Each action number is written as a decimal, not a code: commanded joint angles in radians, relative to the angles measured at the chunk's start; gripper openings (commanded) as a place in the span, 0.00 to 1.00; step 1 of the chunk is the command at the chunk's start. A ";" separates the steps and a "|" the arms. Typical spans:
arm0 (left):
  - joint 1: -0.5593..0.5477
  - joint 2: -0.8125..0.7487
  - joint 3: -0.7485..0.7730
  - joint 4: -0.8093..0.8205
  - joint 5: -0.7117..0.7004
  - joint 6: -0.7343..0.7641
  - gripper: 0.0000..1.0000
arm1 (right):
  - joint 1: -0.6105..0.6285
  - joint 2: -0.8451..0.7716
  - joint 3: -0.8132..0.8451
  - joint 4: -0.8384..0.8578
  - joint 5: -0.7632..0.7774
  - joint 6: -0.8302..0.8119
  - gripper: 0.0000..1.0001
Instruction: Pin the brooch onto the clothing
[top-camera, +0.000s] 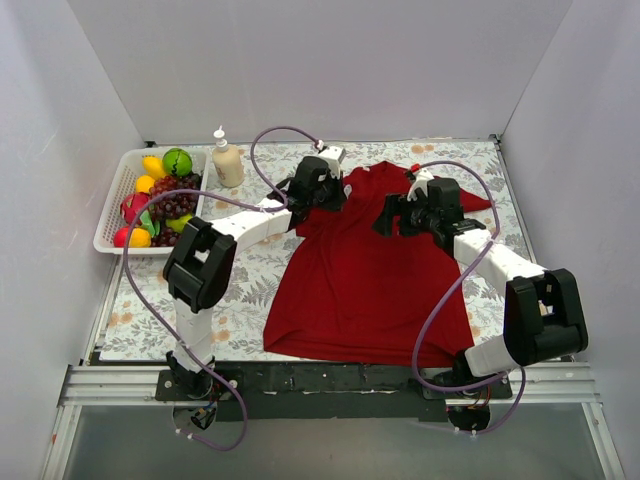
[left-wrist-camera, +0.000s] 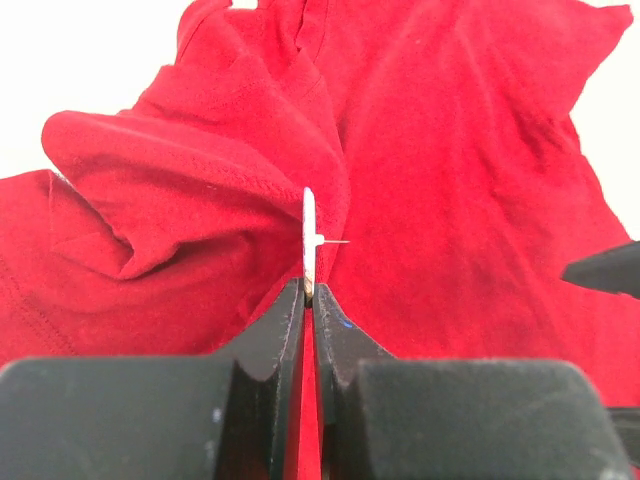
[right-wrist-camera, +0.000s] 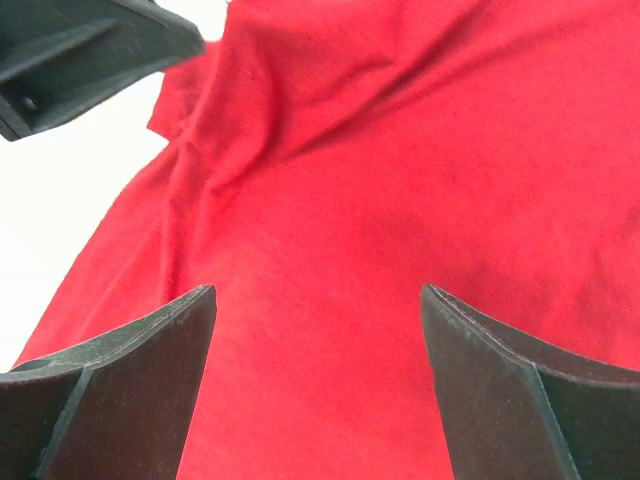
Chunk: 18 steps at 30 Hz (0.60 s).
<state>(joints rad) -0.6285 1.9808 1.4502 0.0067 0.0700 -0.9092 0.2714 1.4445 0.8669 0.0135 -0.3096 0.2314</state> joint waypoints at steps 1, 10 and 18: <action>0.016 -0.125 -0.019 0.045 0.051 -0.016 0.00 | 0.009 0.005 0.044 0.101 -0.058 -0.029 0.89; 0.075 -0.220 -0.112 0.102 0.217 -0.026 0.00 | 0.009 -0.068 -0.046 0.276 -0.241 -0.110 0.91; 0.118 -0.341 -0.241 0.165 0.402 -0.014 0.00 | 0.009 -0.162 -0.086 0.390 -0.405 -0.150 0.92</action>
<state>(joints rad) -0.5240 1.7424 1.2438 0.1074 0.3355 -0.9348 0.2771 1.3506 0.7860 0.2630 -0.5888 0.1184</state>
